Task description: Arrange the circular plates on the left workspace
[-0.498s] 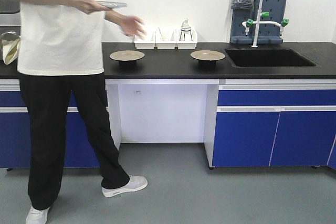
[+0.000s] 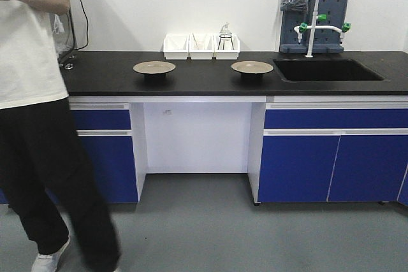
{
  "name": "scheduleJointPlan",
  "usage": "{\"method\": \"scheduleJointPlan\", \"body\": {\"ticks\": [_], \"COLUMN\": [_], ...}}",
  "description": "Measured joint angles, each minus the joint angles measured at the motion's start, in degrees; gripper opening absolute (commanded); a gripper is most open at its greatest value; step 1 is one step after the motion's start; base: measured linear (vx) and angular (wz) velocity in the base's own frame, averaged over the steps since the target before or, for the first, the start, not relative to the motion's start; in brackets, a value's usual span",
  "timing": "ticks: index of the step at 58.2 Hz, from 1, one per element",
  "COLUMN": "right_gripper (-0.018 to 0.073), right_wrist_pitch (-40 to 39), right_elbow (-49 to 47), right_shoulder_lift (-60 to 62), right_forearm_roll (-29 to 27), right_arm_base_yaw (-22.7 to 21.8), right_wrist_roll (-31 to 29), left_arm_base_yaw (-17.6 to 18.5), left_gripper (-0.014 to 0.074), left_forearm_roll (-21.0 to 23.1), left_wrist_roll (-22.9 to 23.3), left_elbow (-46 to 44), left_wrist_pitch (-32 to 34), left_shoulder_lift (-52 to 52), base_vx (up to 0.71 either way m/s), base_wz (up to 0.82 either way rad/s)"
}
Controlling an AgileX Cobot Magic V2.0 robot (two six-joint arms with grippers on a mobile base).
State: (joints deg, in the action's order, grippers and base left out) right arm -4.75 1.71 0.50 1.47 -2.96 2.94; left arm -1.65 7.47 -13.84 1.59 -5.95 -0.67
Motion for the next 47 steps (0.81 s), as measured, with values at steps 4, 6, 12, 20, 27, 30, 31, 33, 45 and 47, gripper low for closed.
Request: {"method": "scheduleJointPlan", "body": {"ticks": [4, 6, 12, 20, 27, 30, 31, 33, 45, 47], "right_gripper": [0.0, 0.0, 0.0, 0.0, 0.0, 0.0, 0.0, 0.0, 0.0, 0.0], "right_wrist_pitch": [0.0, 0.0, 0.0, 0.0, 0.0, 0.0, 0.0, 0.0, 0.0, 0.0], "right_elbow": [0.0, 0.0, 0.0, 0.0, 0.0, 0.0, 0.0, 0.0, 0.0, 0.0], "right_shoulder_lift": [0.0, 0.0, 0.0, 0.0, 0.0, 0.0, 0.0, 0.0, 0.0, 0.0], "right_forearm_roll": [0.0, 0.0, 0.0, 0.0, 0.0, 0.0, 0.0, 0.0, 0.0, 0.0], "right_arm_base_yaw": [0.0, 0.0, 0.0, 0.0, 0.0, 0.0, 0.0, 0.0, 0.0, 0.0], "right_wrist_roll": [0.0, 0.0, 0.0, 0.0, 0.0, 0.0, 0.0, 0.0, 0.0, 0.0], "left_arm_base_yaw": [0.0, 0.0, 0.0, 0.0, 0.0, 0.0, 0.0, 0.0, 0.0, 0.0], "left_gripper": [0.0002, 0.0002, 0.0002, 0.0002, 0.0002, 0.0002, 0.0002, 0.0002, 0.0002, 0.0002], "left_forearm_roll": [0.0, 0.0, 0.0, 0.0, 0.0, 0.0, 0.0, 0.0, 0.0, 0.0], "left_wrist_roll": [0.0, 0.0, 0.0, 0.0, 0.0, 0.0, 0.0, 0.0, 0.0, 0.0], "left_elbow": [0.0, 0.0, 0.0, 0.0, 0.0, 0.0, 0.0, 0.0, 0.0, 0.0], "left_wrist_pitch": [0.0, 0.0, 0.0, 0.0, 0.0, 0.0, 0.0, 0.0, 0.0, 0.0], "left_shoulder_lift": [0.0, 0.0, 0.0, 0.0, 0.0, 0.0, 0.0, 0.0, 0.0, 0.0], "base_vx": [0.0, 0.0, 0.01, 0.02, 0.06, 0.1, 0.12, 0.13, 0.17, 0.19], "base_wz": [0.0, 0.0, 0.01, 0.01, 0.02, 0.03, 0.03, 0.04, 0.06, 0.05]}}
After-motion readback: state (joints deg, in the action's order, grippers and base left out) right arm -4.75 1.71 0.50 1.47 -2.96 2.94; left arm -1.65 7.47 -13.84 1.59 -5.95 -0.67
